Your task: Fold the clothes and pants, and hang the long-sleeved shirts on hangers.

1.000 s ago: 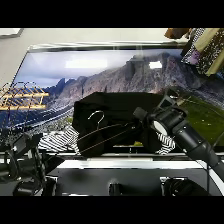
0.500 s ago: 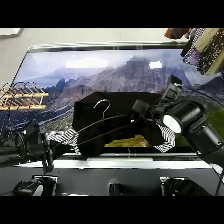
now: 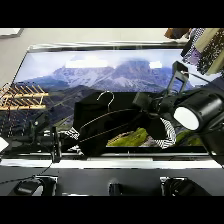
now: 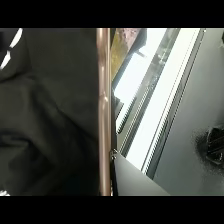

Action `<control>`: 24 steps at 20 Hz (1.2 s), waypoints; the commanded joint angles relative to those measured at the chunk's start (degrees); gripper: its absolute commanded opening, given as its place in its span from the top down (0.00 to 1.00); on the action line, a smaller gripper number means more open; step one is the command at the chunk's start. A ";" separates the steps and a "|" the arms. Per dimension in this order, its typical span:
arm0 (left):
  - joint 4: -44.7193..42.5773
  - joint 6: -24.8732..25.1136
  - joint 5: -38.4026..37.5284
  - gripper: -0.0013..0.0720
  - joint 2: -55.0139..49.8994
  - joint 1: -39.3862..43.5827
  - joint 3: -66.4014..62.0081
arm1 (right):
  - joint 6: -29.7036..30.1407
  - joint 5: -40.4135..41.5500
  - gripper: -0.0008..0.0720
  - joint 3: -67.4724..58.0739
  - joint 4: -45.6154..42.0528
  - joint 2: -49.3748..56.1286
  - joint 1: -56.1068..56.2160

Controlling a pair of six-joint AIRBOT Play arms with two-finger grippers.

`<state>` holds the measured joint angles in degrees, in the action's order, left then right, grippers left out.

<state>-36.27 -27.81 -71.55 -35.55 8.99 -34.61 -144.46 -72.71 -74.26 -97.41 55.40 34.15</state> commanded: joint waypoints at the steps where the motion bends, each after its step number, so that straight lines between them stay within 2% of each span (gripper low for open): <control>1: 3.15 5.01 4.28 0.94 -4.76 3.87 0.00 | 1.38 -3.50 0.95 -2.71 0.81 -0.04 -0.02; 4: 7.26 8.33 8.31 0.94 -8.22 6.47 0.00 | 2.05 -4.24 0.95 -3.06 4.37 -0.15 0.00; 7: 7.41 8.59 11.26 0.94 -10.82 8.02 -0.02 | 2.43 -5.77 0.95 -3.89 5.40 -0.15 -0.02; 16: 7.37 8.50 11.63 0.94 -14.14 8.26 -5.22 | 3.76 -6.93 0.95 -7.39 4.44 0.57 -0.02; 20: 7.08 8.35 11.15 0.94 -14.45 8.24 -8.68 | 4.37 -7.45 0.95 -7.39 0.96 2.27 -0.02; 21: 5.73 8.00 10.80 0.94 -14.45 8.26 -9.33 | 4.37 -7.32 0.95 -7.39 0.17 2.67 -0.02; 24: -2.40 2.69 10.51 0.94 -14.47 8.24 -10.78 | 4.90 -6.86 0.95 -7.39 -1.03 3.34 -0.02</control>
<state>-32.29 -21.34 -60.58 -49.91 17.21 -43.81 -140.16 -79.92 -81.58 -96.09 58.04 34.13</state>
